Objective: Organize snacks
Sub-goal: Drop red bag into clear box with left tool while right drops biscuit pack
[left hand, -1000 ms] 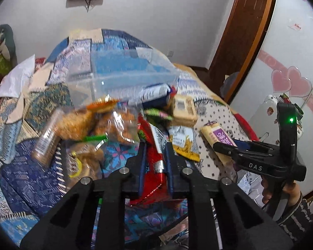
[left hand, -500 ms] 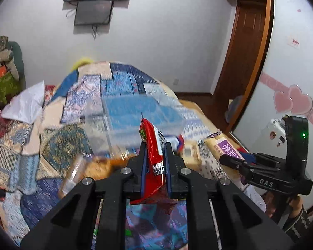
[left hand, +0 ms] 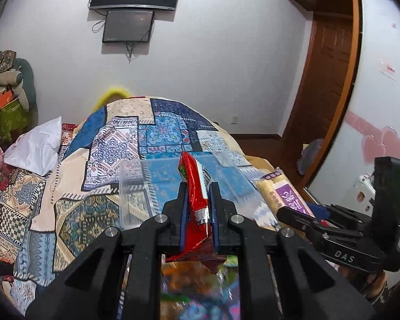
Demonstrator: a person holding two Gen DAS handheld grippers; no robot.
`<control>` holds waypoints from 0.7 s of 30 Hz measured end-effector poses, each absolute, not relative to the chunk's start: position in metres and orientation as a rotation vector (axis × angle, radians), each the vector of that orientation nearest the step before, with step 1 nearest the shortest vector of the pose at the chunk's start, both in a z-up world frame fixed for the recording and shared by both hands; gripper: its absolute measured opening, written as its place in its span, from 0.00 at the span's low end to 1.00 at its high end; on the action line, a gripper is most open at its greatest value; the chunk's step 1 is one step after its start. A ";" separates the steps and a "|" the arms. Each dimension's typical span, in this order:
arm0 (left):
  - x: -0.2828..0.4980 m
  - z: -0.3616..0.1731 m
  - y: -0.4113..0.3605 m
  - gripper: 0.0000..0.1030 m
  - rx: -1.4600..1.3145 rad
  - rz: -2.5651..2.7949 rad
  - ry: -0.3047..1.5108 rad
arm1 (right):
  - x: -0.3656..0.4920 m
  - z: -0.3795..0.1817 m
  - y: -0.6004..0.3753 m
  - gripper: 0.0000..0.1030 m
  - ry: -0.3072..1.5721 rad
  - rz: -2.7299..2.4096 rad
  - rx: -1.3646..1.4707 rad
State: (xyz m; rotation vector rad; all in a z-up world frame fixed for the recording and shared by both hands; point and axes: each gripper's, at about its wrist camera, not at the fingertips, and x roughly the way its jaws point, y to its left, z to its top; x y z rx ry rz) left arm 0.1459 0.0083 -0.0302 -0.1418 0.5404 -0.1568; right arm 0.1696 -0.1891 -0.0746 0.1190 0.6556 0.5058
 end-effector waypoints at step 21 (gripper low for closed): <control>0.266 -0.088 0.056 0.14 -0.270 -0.071 0.679 | 0.271 -0.116 -0.134 0.40 0.792 0.524 0.068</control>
